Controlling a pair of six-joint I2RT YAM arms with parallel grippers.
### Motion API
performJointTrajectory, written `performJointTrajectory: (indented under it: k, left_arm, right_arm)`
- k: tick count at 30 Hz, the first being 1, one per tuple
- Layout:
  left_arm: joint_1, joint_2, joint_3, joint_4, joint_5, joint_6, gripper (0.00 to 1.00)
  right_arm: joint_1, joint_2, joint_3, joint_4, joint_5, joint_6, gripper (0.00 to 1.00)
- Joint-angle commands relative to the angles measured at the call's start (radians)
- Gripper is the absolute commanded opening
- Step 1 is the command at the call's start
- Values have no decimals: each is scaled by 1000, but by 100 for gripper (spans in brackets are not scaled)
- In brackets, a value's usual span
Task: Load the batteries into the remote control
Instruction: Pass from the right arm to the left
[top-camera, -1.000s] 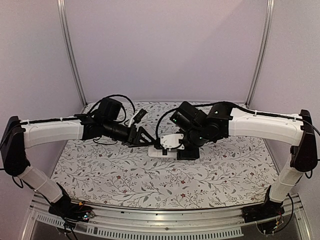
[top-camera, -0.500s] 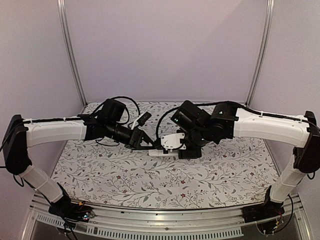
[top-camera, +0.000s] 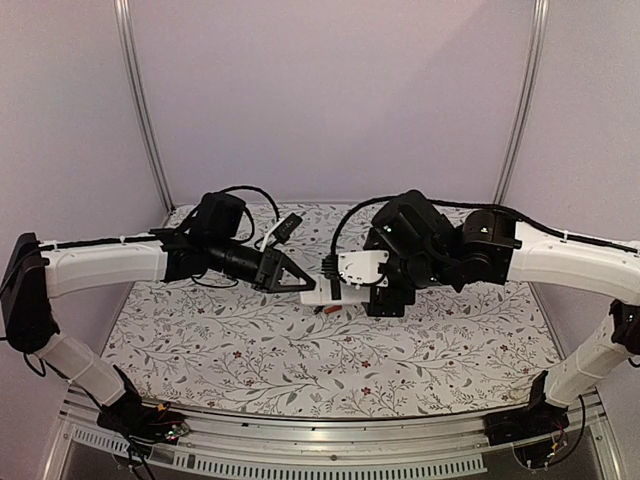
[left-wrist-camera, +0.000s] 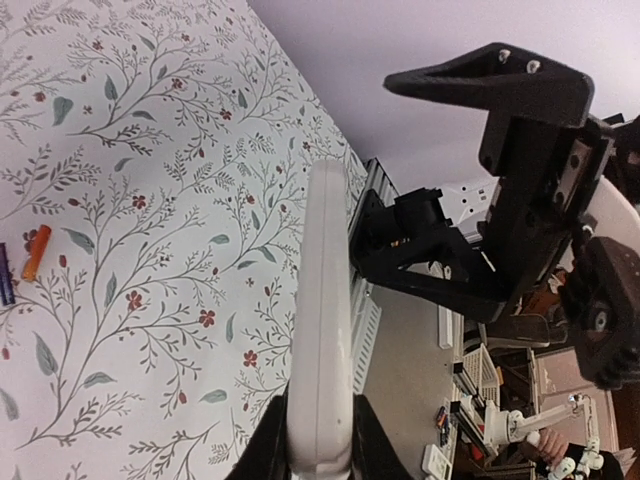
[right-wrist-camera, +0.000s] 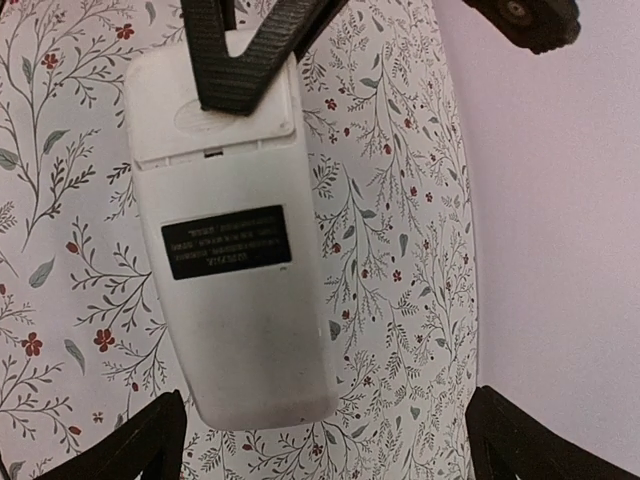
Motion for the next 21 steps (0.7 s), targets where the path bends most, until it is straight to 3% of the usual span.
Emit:
performJointTrajectory:
  k: [1, 4, 7, 13, 17, 21]
  left_arm:
    - [6, -70, -18, 102, -35, -24, 0]
    - [25, -104, -39, 166, -62, -52, 0]
    - [43, -136, -71, 267, -81, -84, 0]
    - [51, -190, -119, 422, -128, -125, 0]
    - [51, -198, -125, 485, -126, -143, 0]
    - [49, -201, -127, 500, -119, -147, 0]
  right_arm:
    - [8, -149, -80, 193, 71, 61, 99]
    - [-7, -238, -130, 283, 62, 139, 99]
    - [-79, -321, -142, 301, -27, 320, 99]
    - [-261, -394, -207, 410, -415, 695, 99]
    - [-299, -371, -217, 513, -590, 906, 99]
    - [-316, -310, -200, 562, -680, 999, 99]
